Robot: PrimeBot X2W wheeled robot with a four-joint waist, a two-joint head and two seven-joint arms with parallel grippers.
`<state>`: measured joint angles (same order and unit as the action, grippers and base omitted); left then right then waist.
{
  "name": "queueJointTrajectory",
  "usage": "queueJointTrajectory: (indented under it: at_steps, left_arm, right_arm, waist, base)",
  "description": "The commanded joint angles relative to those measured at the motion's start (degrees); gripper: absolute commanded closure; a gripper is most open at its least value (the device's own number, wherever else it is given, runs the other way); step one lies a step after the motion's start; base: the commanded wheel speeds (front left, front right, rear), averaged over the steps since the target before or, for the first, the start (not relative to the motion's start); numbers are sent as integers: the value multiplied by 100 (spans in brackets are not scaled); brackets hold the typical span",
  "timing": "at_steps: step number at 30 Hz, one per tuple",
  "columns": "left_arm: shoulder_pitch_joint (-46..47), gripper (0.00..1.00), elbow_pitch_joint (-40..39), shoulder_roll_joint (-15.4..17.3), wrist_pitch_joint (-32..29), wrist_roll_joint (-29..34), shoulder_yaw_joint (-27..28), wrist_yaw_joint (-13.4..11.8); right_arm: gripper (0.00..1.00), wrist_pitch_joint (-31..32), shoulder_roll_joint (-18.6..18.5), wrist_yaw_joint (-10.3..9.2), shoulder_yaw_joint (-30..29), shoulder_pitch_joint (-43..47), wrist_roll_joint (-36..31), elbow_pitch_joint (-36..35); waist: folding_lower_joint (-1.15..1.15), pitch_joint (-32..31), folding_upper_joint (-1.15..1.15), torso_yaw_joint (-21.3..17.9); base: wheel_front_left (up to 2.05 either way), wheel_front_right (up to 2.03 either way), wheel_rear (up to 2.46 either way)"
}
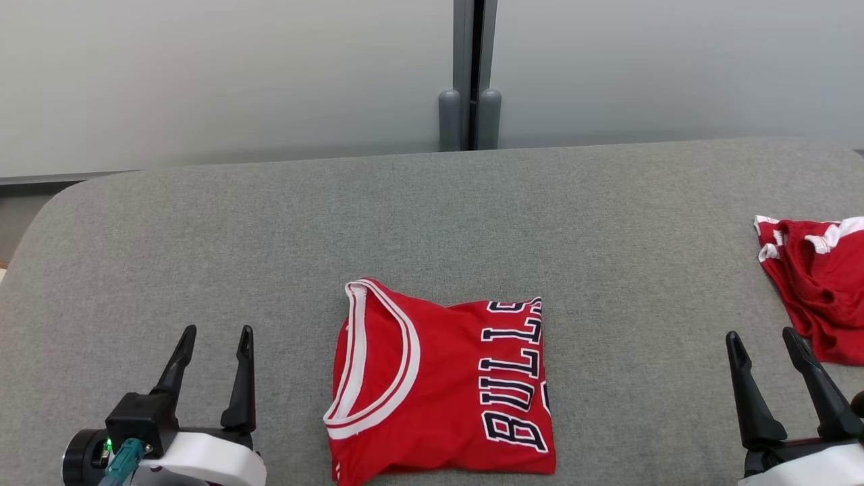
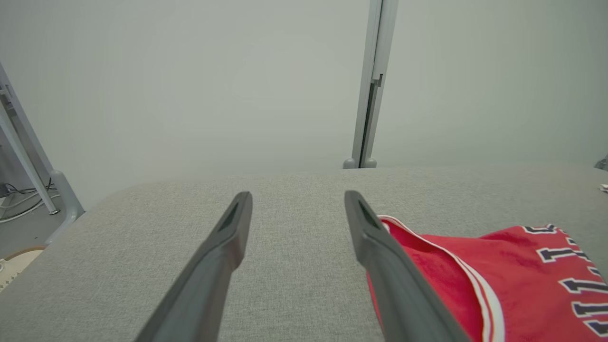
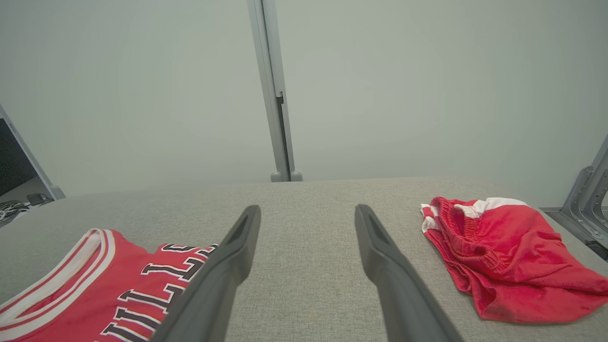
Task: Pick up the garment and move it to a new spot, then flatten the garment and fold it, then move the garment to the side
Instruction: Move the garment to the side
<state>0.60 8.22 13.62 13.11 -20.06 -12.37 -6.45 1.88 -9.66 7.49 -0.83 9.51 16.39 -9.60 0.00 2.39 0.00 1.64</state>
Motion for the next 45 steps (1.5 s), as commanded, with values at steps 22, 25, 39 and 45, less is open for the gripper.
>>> queueJointTrajectory:
  at_steps: [22, 25, 39, 45]
  left_arm:
    - [1292, 0, -116, -428, 196, 185, -277, 180]
    - [1379, 0, -114, -523, 206, 225, -261, 208]
    - [1335, 0, -508, -702, 209, 576, 68, 356]
    - [1407, 0, -695, -615, 210, 751, 127, 412]
  right_arm:
    - [0, 58, -44, 0, 1502, -960, 699, 1727]
    - [0, 206, -35, 0, 1703, -1134, 956, 2265]
    - [100, 3, -403, -15, 2009, -1416, 1131, 2613]
    - [100, -94, -793, -23, 1741, -1586, 980, 2294]
  waist:
    - [0, 1345, 0, 1062]
    - [0, 1484, 0, 1197]
    - [0, 1607, 0, 716]
    - [0, 1660, 0, -231]
  base:
    - [0, 0, 0]
    - [0, 0, 0]
    - [0, 0, 0]
    - [0, 0, 0]
